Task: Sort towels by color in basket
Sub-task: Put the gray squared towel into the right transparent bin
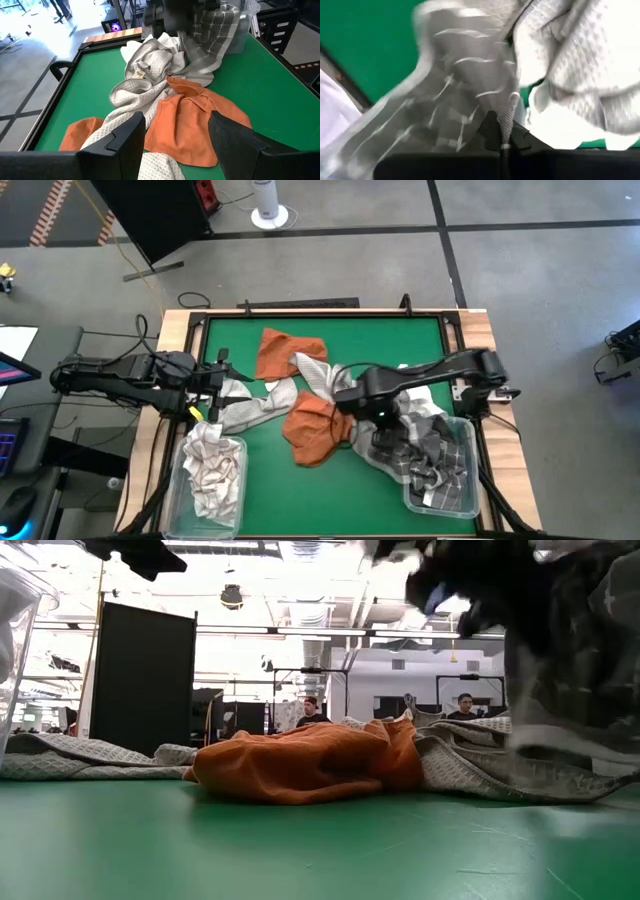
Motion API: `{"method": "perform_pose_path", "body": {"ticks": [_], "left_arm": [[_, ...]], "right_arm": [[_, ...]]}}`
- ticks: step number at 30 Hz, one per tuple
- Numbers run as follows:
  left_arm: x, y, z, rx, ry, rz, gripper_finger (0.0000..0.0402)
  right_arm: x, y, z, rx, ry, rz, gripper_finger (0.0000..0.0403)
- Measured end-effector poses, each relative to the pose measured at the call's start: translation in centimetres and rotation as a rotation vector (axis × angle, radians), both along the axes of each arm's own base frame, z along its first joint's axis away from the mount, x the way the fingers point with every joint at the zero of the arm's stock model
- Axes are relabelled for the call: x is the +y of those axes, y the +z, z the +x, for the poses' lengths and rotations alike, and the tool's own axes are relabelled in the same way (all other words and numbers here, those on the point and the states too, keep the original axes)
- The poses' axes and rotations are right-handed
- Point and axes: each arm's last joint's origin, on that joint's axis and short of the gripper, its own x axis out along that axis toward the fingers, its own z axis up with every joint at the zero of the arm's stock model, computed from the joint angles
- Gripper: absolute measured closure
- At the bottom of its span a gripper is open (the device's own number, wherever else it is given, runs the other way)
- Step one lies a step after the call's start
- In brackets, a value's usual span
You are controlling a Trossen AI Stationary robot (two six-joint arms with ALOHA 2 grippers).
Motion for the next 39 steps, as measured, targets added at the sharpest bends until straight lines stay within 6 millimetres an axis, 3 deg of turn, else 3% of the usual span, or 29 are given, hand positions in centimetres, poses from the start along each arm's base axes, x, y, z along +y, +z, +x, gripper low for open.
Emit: {"method": "perform_pose_path", "body": {"ticks": [4, 9, 12, 16, 19, 26, 34, 39], "left_arm": [[0.0, 0.0, 0.0, -0.001, 0.000, 0.000, 0.0194], [0.0, 0.0, 0.0, 0.000, 0.003, -0.008, 0.0194], [0.0, 0.0, 0.0, 0.000, 0.002, -0.008, 0.0194], [0.0, 0.0, 0.0, 0.001, 0.002, -0.007, 0.0194], [0.0, 0.0, 0.0, 0.001, 0.002, -0.007, 0.0194], [0.0, 0.0, 0.0, -0.006, 0.003, -0.010, 0.0194], [0.0, 0.1, 0.1, -0.011, 0.003, -0.011, 0.0194], [0.0, 0.1, 0.0, -0.009, 0.003, -0.011, 0.0194]], "right_arm": [[0.6, 5.0, -3.4, -0.152, -0.076, 0.002, 0.0387], [1.5, 10.6, -9.4, -0.309, -0.266, 0.029, 0.0387], [2.9, 12.5, -12.6, -0.359, -0.341, 0.049, 0.0388], [5.1, 13.2, -15.6, -0.371, -0.393, 0.046, 0.0388], [6.8, 12.2, -16.9, -0.323, -0.405, 0.011, 0.0388], [10.5, 7.1, -17.8, -0.105, -0.440, -0.105, 0.0388], [12.6, 1.9, -14.1, -0.078, -0.493, -0.148, 0.0386], [13.7, -1.8, -12.3, -0.067, -0.372, -0.185, 0.0386]]}}
